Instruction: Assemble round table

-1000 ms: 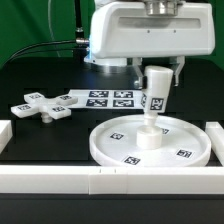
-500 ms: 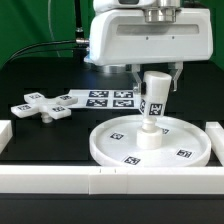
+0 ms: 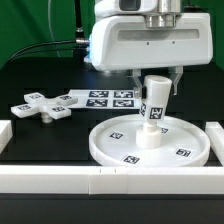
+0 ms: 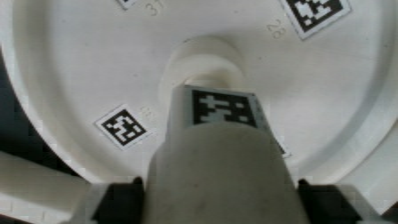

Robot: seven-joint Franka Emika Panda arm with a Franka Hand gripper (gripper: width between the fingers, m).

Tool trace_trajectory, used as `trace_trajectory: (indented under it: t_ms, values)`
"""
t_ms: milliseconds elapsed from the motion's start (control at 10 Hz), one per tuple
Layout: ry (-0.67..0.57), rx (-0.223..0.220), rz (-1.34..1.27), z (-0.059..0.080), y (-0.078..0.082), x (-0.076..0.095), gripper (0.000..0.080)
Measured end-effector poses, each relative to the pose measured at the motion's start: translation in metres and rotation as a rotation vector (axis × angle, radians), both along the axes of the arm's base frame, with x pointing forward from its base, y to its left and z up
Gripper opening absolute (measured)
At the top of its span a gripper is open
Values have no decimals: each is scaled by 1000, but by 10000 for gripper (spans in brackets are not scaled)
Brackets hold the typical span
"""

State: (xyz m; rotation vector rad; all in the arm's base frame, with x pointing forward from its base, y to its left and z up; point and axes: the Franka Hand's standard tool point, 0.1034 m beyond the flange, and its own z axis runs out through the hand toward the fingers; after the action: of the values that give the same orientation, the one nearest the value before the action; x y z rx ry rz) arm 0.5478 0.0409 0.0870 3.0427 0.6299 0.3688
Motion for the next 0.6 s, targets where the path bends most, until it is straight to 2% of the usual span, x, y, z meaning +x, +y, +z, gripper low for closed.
trace_trajectory:
  t_ms: [300, 600]
  values:
    - [13, 1, 3, -7, 2, -3, 409]
    - [-1, 2, 3, -8, 2, -2, 409]
